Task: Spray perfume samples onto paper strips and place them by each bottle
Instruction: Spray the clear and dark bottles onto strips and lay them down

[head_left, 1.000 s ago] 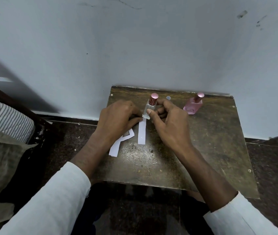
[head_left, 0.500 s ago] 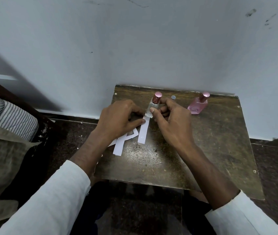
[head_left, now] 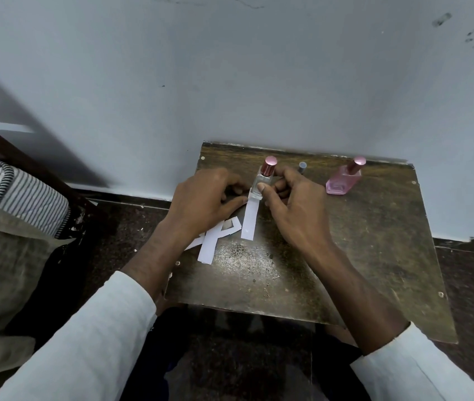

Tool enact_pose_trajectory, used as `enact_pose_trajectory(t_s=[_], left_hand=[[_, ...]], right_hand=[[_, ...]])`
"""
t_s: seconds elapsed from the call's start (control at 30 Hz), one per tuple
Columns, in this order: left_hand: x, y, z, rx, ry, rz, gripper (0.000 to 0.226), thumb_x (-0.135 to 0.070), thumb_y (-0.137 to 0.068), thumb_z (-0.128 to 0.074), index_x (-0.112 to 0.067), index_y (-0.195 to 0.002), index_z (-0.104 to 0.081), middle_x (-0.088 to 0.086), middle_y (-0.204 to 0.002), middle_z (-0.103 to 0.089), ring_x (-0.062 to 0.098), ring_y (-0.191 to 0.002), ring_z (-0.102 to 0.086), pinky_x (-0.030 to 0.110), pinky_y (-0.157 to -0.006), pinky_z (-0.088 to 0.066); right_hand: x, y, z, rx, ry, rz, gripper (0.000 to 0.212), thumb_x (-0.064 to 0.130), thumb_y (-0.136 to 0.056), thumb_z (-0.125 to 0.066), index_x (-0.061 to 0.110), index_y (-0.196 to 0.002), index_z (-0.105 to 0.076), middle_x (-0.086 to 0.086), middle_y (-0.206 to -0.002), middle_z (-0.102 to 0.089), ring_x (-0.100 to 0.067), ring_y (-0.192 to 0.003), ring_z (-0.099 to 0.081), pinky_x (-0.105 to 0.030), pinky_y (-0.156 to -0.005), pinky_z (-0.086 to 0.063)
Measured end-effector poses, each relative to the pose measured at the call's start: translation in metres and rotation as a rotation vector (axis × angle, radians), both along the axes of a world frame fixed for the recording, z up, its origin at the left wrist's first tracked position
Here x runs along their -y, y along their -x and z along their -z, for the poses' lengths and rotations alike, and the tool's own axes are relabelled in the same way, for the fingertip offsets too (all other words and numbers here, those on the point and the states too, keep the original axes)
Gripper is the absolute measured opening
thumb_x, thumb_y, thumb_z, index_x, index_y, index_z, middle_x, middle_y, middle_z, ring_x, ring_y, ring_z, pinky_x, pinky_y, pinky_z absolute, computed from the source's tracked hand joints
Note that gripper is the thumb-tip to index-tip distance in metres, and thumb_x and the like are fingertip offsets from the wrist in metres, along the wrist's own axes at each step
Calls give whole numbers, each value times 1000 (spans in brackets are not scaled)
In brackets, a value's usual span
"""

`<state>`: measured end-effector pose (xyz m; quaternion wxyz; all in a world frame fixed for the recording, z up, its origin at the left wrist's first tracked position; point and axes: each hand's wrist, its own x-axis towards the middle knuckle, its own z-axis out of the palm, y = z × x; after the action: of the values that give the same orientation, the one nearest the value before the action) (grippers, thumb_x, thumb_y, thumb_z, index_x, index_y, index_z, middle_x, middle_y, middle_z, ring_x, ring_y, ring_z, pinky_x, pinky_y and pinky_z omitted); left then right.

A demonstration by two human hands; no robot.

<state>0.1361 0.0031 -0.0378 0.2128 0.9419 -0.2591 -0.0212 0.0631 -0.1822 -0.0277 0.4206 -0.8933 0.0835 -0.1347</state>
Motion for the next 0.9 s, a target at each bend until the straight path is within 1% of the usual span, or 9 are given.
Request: enact_pose_trajectory(t_s=[0.07, 0.17, 0.27, 0.4, 0.47, 0.57, 0.8, 0.9], left_hand=[[-1, 0, 1, -6, -10, 0, 23, -56, -94, -73, -43, -113, -71, -24, -102, -70, 0, -79, -64, 22, -60, -42], [-2, 1, 3, -4, -17, 9, 27, -57, -92, -73, -41, -114, -72, -23, -103, -70, -1, -78, -62, 23, -60, -44], [-2, 0, 3, -4, -18, 11, 29, -58, -92, -74, -40, -114, -71, -22, -103, -70, 0, -79, -62, 25, -62, -47], [-1, 1, 4, 12, -26, 16, 29, -57, -91, -75, -39, -113, -70, -21, -104, -69, 0, -78, -60, 22, -58, -39], [-1, 1, 4, 13, -28, 13, 28, -57, -91, -76, -39, -112, -70, -21, -104, -69, 0, -79, -60, 23, -59, -39], [0, 2, 5, 19, -27, 12, 28, -56, -91, -76, -38, -111, -71, -19, -104, -69, 2, -80, -59, 26, -61, -42], [2, 3, 5, 18, -40, 7, 28, -57, -90, -76, -37, -111, -71, -18, -105, -68, 2, -81, -59, 27, -61, -43], [2, 3, 5, 23, -42, 3, 28, -57, -91, -75, -37, -110, -71, -18, -104, -68, 2, -81, -59, 27, -62, -43]], right_hand=[[-1, -1, 0, 2, -3, -3, 29, 29, -98, -73, 19, -125, -72, 12, -84, -73, 1, -77, -68, -12, -71, -51], [-2, -2, 1, -1, 3, -5, 29, 29, -98, -74, 19, -125, -72, 12, -84, -74, 2, -77, -68, -6, -69, -48], [-3, -3, 2, -1, 6, -3, 28, 29, -98, -74, 19, -124, -71, 12, -83, -73, 2, -77, -68, -8, -70, -49], [-4, -4, 5, -6, 16, -7, 26, 29, -97, -74, 19, -121, -72, 10, -81, -73, -3, -75, -69, -31, -76, -58], [-4, -4, 6, -9, 20, -8, 26, 28, -97, -75, 19, -122, -72, 10, -81, -74, -4, -75, -70, -34, -77, -59], [-4, -4, 5, -15, 25, -16, 27, 27, -97, -75, 19, -123, -72, 9, -82, -74, -6, -75, -70, -36, -79, -59], [-4, -4, 3, -8, 60, -24, 26, 26, -97, -75, 17, -121, -72, 8, -83, -74, -8, -75, -70, -36, -78, -60], [-4, -3, 3, 1, 68, -35, 25, 26, -97, -76, 17, -120, -72, 8, -81, -73, -7, -74, -69, -32, -76, -58]])
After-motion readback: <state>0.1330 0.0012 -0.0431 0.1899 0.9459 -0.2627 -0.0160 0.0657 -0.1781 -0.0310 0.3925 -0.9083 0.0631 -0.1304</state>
